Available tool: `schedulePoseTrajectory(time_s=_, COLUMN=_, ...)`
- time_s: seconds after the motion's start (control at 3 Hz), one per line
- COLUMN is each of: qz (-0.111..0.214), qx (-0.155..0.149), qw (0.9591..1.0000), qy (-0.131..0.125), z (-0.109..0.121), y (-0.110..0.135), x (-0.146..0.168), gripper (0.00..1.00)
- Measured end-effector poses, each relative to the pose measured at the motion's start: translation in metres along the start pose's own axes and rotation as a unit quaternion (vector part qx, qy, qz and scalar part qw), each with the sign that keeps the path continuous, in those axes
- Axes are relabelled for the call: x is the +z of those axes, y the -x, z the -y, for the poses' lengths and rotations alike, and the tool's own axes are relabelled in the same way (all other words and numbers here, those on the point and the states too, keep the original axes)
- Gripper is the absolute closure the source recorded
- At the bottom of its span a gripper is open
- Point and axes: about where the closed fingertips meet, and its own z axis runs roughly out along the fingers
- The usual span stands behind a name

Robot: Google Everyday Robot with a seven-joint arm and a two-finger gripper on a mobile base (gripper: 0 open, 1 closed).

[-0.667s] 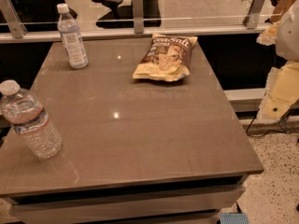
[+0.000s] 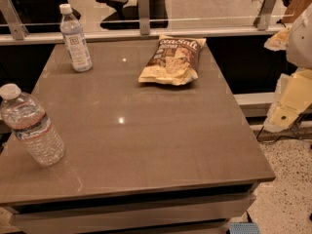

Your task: Knock water bottle over

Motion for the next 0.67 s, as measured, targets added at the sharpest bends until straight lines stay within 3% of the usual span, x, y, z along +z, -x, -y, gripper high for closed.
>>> schedulePoseTrajectory(time_s=0.33, qz=0.061, qx=0.011, qw=0.9980, qy=0.014, z=-0.021, y=0.017, x=0.014, gripper=0.00)
schedulePoseTrajectory(time_s=0.67, qz=0.143, qx=0.014, qw=0.9891, qy=0.031, z=-0.049, y=0.045, x=0.038, gripper=0.00)
